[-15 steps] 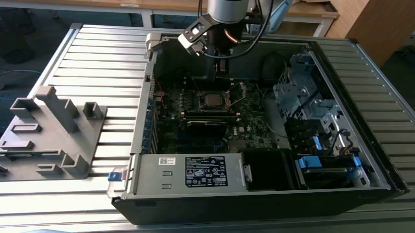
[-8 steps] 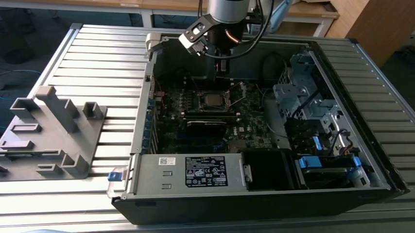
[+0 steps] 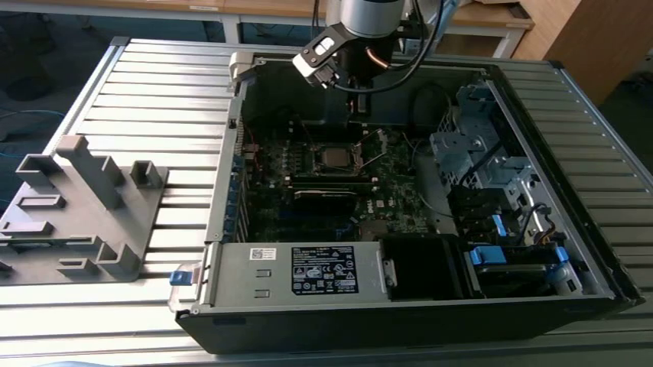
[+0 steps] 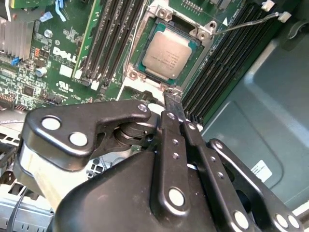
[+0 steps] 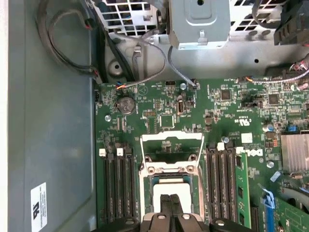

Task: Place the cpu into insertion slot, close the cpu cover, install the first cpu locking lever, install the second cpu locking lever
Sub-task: 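Close the cpu cover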

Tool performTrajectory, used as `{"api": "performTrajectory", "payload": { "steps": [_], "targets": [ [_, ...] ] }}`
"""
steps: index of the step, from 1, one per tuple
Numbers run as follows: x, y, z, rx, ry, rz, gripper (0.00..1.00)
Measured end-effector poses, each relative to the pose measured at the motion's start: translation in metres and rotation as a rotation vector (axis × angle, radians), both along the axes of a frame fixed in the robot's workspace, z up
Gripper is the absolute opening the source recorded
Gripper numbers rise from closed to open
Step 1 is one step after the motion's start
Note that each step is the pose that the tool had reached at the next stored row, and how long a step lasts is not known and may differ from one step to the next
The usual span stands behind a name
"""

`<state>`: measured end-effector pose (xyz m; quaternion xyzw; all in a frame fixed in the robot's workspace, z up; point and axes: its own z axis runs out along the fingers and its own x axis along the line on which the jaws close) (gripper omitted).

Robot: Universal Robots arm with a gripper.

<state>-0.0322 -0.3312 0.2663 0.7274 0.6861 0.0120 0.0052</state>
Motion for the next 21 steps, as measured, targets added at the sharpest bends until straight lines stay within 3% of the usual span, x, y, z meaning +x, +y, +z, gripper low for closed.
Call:
{"api": "performTrajectory", "payload": {
  "steps": [13, 15, 21],
  "targets": [
    [0.0048, 0.0000, 0.0000, -0.0001, 0.0000, 0.000, 0.11],
    [0.0050, 0.0031, -0.0003, -0.0022, -0.0002, 0.000, 0.11],
    [0.0048, 0.0011, -0.0005, -0.0008, -0.0007, -0.001, 0.11]
  ]
}}
